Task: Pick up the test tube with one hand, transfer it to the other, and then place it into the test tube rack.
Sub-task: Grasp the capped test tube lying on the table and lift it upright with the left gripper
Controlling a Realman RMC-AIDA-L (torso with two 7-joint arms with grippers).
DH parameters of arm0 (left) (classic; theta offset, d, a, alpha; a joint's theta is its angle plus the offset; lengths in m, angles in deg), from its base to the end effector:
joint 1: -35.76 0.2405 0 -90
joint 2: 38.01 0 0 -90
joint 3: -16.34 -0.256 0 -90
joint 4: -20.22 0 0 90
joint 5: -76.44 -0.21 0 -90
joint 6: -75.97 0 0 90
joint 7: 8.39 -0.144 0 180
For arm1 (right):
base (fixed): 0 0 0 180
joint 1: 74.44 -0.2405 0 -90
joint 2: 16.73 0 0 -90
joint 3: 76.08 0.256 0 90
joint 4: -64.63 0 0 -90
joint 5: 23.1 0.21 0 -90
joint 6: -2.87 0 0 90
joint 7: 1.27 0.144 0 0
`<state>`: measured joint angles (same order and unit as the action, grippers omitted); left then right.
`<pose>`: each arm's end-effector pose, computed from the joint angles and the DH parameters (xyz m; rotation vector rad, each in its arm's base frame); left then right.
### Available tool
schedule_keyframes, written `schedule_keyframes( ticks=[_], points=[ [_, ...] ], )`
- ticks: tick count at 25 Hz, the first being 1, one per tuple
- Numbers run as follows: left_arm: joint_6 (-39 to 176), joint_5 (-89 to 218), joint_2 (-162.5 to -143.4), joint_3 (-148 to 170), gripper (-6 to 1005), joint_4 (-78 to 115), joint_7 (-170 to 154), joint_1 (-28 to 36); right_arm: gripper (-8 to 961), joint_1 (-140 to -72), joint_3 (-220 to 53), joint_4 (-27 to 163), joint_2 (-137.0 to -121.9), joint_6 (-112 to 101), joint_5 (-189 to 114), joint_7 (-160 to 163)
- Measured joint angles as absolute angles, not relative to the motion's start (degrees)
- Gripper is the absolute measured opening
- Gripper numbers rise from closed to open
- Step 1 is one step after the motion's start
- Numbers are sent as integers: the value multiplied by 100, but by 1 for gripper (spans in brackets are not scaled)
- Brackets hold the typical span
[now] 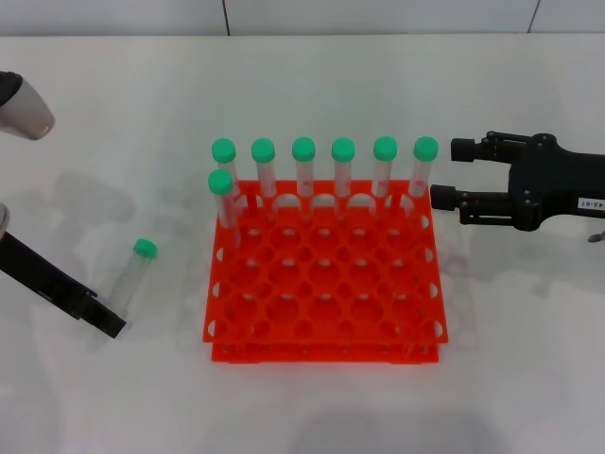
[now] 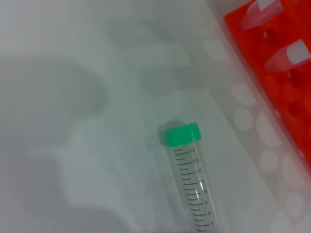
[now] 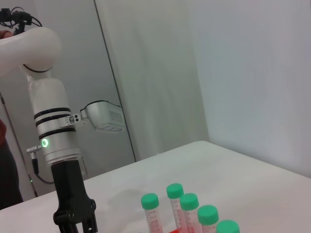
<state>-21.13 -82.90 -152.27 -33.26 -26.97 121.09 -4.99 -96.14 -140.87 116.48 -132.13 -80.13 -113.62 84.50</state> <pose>-0.2867 0.3406 0.0360 -2.5965 -1.4298 0.5991 0.2303 0.3306 0.0217 -2.7015 0.4809 0.7813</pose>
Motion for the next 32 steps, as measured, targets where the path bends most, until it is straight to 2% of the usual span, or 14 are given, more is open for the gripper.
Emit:
schedule_keyframes(
  ticks=[13, 29, 32],
  points=[
    [-1960, -8439, -15227, -3394, 360, -2672, 12175, -532, 770, -9660, -14085, 11648, -13213, -7984, -11354, 8450],
    [-1875, -8439, -15218, -3348, 197, -2627, 12189, -558, 771, -9667, -14086, 11648, -13213, -7974, -11353, 8450],
    [-1874, -8437, -15228, -3362, 198, -2627, 12162, -556, 771, -9667, -14086, 11648, -13213, -7975, -11354, 8450]
  ],
)
